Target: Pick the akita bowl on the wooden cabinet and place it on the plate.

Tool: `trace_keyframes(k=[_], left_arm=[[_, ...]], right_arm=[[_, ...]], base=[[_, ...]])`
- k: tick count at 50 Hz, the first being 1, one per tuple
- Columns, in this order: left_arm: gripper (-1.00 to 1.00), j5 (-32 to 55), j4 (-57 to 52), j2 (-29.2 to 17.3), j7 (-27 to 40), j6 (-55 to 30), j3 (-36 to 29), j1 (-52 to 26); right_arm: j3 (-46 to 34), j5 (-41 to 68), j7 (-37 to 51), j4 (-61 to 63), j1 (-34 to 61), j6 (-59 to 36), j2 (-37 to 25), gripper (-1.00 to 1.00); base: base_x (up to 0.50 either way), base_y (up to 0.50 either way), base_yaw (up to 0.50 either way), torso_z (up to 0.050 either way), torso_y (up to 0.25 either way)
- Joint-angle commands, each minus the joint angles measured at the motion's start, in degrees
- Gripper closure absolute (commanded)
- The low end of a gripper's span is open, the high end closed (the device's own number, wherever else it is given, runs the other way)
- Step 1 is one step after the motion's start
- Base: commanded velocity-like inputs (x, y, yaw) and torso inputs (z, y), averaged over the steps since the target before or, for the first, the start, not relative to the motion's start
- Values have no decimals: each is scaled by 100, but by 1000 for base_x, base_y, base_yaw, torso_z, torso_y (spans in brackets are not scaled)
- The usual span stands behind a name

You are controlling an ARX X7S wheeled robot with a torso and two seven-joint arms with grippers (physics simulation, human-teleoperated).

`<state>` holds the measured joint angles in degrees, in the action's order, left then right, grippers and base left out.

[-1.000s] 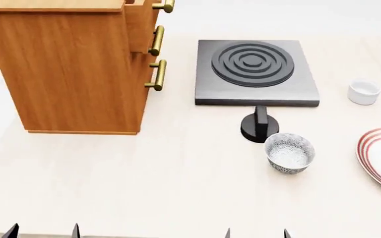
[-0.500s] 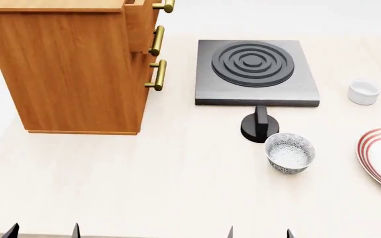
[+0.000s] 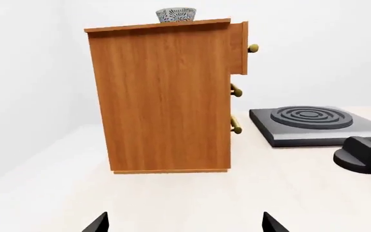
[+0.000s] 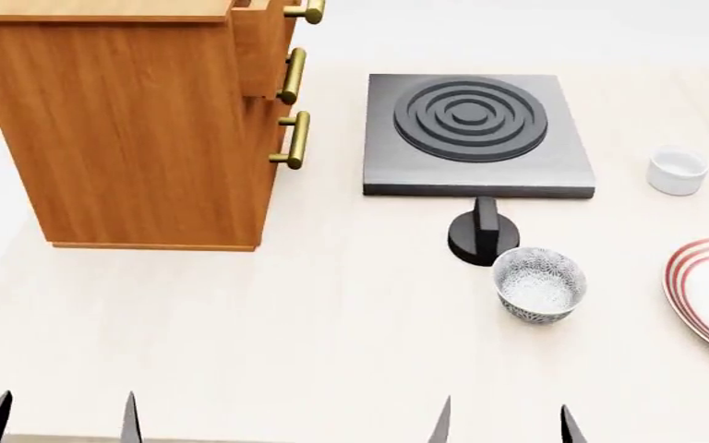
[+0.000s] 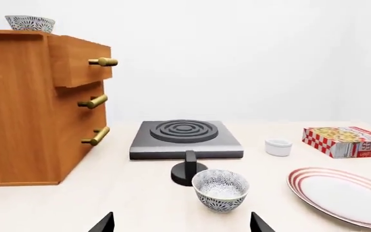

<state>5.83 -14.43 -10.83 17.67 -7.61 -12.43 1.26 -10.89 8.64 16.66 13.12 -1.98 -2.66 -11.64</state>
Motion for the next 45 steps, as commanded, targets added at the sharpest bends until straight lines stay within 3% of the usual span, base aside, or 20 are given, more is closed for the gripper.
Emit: trace_keyframes(k=[1,7,19,22,25,32,37,45], left_arm=[[-100,-100,-1028,-82,308,-611,51,75],[-100,-138,-1361,-150,318,-1200,-47,-13],[-100,213,-2032,-194,306,-1438,44,13],[-100,476,-1988,-296,-67,-1078,4,-43],[-100,171,-2030,-356,123,-1285,-85,-87],[-100,469,-2732,-426,156,-1879,70,-180],[-100,674,-3156,-490,161,-2419,179,-463],[-100,1270,-3722,-495,164,-4020,316,-1781]], right_arm=[[66,53,301,1408,-211,-695,-188,-100],[-24,-36,477,2288,-240,-1029,-235,-100],[-117,-137,802,3300,-199,-1755,-282,-100],[-119,-260,976,3521,-149,-2020,-252,-100],[-117,-254,1063,3742,-82,-2301,-235,-100],[-73,-204,1343,4208,118,-3028,-49,-100],[-86,-230,1393,4415,112,-2941,-86,-100],[-569,-327,1417,4679,300,-3236,-392,-100]], base=[[0,0,0,0,0],[0,0,0,0,0],[0,0,0,0,0],[0,0,0,0,0],[0,0,0,0,0],[0,0,0,0,0],[0,0,0,0,0],[0,0,0,0,0]])
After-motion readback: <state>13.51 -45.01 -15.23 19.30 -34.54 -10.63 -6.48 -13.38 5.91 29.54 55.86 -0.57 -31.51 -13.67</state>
